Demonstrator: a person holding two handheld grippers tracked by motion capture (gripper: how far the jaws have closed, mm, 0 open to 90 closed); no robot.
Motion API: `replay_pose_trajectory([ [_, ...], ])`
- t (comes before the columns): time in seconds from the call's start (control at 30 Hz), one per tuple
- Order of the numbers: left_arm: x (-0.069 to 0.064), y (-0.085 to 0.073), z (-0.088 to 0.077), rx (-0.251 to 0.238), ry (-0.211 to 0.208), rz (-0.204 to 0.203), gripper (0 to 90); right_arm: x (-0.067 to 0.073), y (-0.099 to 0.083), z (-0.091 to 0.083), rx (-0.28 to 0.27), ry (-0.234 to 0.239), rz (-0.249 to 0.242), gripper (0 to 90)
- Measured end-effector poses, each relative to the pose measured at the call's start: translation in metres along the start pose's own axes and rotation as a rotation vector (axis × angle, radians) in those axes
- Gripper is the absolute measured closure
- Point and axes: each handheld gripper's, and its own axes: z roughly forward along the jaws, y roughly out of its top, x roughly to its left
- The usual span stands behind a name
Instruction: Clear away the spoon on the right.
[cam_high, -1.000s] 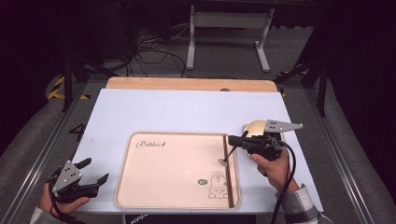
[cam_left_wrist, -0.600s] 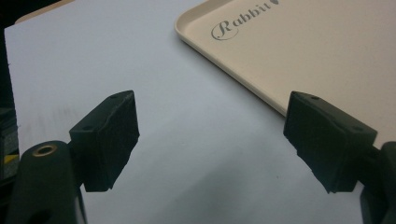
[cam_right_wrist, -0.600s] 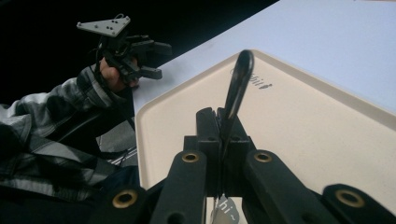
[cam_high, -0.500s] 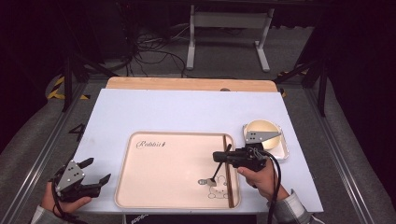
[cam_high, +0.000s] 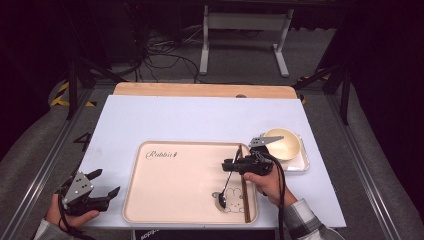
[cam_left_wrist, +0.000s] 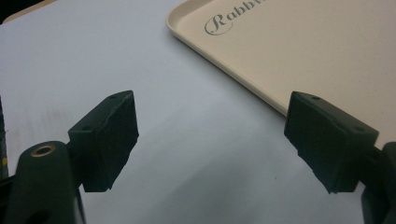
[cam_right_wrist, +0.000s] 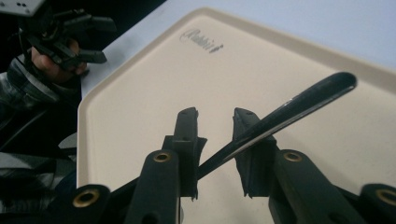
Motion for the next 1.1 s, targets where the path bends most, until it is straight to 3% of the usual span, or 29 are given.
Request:
replay_pose_trajectory([
  [0.17,0.000,0.000,0.001,0.005,-0.005,0.001,18.3,-0.003,-0.007,0.010,0.102,0.016,0.023,65.8],
  [0.43,-0.001,0.000,0.002,0.009,-0.010,0.002,18.1,0.000,-0.011,0.018,0.223,-0.169,-0.031,41.4],
  [0.47,-0.001,0.000,0.002,0.009,-0.010,0.002,18.1,0.000,-0.011,0.018,0.223,-0.169,-0.031,41.4],
  [0.7,-0.001,0.000,0.004,0.017,-0.011,0.007,18.1,-0.003,-0.006,0.014,0.179,-0.286,-0.069,30.2],
  [0.77,-0.001,0.000,0.004,0.014,-0.013,0.003,18.0,-0.002,-0.006,0.013,0.165,-0.300,-0.086,34.8],
  [0.87,0.000,0.000,0.004,0.018,-0.011,0.002,18.0,0.003,-0.007,0.012,0.128,-0.267,-0.131,59.7],
  [0.9,0.000,0.000,0.004,0.017,-0.012,0.004,18.0,0.003,-0.007,0.012,0.128,-0.267,-0.131,59.7],
  [0.93,-0.001,0.000,0.004,0.016,-0.012,0.004,18.0,0.007,-0.007,0.012,0.107,-0.229,-0.153,70.4],
  [1.0,-0.001,0.000,0.004,0.018,-0.012,0.008,18.0,0.013,-0.008,0.016,0.116,-0.180,-0.178,79.0],
  [1.1,0.000,0.000,0.003,0.016,-0.010,0.006,18.0,0.023,-0.012,0.025,0.161,-0.133,-0.218,84.7],
])
